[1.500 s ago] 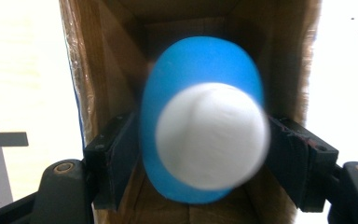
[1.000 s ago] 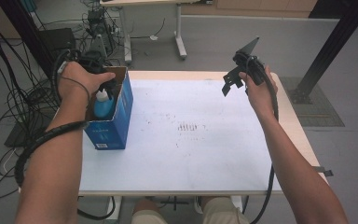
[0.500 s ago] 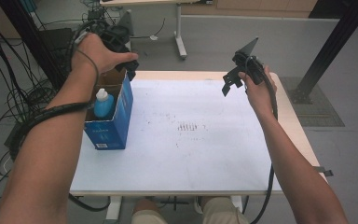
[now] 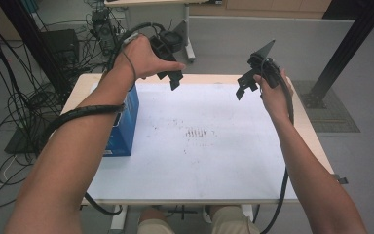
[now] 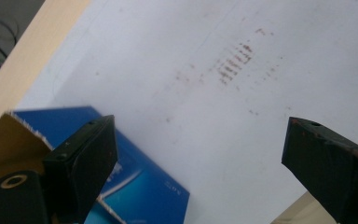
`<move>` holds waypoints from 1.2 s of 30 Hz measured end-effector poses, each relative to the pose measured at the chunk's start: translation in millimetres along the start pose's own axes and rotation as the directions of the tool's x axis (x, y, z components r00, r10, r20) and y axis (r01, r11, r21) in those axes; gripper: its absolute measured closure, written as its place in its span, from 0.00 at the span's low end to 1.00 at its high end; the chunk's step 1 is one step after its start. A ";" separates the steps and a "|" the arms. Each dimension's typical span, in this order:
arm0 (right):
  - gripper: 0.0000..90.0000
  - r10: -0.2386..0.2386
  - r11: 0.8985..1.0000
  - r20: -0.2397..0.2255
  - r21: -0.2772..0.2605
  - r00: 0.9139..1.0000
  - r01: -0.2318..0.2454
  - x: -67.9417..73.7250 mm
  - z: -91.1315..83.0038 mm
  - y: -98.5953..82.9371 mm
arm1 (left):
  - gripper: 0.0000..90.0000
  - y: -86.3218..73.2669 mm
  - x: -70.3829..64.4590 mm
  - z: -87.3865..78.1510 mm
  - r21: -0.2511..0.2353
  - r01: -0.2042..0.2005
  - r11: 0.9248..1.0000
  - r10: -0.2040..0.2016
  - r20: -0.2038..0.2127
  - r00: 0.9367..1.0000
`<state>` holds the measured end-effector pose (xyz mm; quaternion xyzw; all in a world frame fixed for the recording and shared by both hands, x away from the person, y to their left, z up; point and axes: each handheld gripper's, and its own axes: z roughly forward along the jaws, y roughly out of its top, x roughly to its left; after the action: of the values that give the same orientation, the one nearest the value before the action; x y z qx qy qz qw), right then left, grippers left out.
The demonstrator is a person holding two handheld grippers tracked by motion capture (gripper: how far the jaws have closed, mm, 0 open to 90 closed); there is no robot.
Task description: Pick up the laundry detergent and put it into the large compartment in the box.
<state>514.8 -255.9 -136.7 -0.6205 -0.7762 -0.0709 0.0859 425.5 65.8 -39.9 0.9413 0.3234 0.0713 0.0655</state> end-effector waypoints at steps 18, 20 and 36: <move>0.06 0.008 1.000 -0.005 0.010 1.000 -0.008 -5.4 6.0 2.7 | 0.13 20.7 -37.3 15.4 -0.036 -0.303 0.952 0.304 0.069 0.950; 0.06 0.005 1.000 -0.003 0.014 1.000 -0.005 -4.8 7.4 3.8 | 0.14 21.8 -39.3 16.8 -0.036 -0.305 0.952 0.307 0.072 0.949; 0.06 0.008 1.000 -0.003 0.024 1.000 -0.008 -6.7 13.3 6.9 | 0.13 23.9 -38.5 21.3 -0.060 -0.317 0.946 0.322 0.094 0.942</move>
<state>522.4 -257.9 -151.2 -0.6223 -0.7745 -0.0623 0.0946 413.6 21.7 -60.3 0.9820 0.1610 0.0397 0.0904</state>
